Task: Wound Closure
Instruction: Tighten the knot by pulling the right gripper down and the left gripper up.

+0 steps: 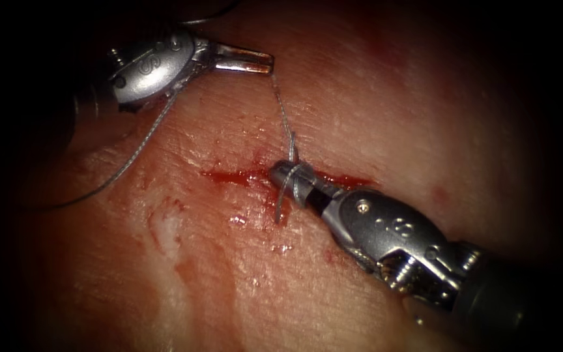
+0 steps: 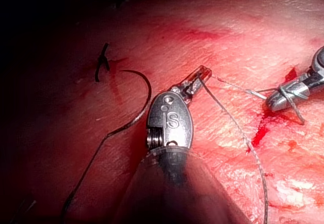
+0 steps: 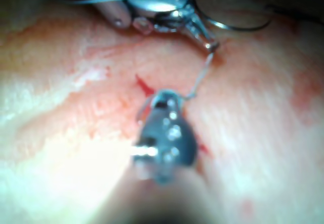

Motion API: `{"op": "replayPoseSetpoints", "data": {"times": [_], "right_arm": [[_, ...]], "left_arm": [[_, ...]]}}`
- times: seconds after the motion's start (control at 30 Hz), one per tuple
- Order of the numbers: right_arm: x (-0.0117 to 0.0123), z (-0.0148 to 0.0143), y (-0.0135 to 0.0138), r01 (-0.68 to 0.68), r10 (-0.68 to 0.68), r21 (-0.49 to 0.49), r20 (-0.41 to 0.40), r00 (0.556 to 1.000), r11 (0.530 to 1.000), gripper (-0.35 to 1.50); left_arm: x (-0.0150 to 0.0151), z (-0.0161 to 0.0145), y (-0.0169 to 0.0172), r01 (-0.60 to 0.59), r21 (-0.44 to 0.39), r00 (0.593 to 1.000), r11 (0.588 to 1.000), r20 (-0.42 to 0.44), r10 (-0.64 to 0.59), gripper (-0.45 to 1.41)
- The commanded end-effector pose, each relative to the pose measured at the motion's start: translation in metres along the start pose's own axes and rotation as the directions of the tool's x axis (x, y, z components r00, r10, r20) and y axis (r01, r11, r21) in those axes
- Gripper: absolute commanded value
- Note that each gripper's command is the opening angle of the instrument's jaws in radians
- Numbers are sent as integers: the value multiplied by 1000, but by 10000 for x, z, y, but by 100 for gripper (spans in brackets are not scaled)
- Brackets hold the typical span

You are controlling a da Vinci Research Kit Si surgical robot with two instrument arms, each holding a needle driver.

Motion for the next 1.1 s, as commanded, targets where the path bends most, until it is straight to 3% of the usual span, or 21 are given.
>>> {"op": "replayPoseSetpoints", "data": {"times": [0.03,0.5,0.73,1.1], "right_arm": [[1,7,-4,3,-3,9,0,1000,1000,-35],[-11,-8,-36,32,-34,54,33,999,998,-35],[-24,-11,-49,51,-54,66,48,997,996,-35],[-25,-15,-54,53,-57,73,48,997,996,-35]], "left_arm": [[-2,6,-11,-1,4,1000,1000,-2,1,-45],[20,10,-75,11,37,1000,999,12,-11,-45],[20,20,-99,8,57,1000,998,18,-9,-45],[10,33,-137,14,93,1000,996,18,-15,-45]]}}
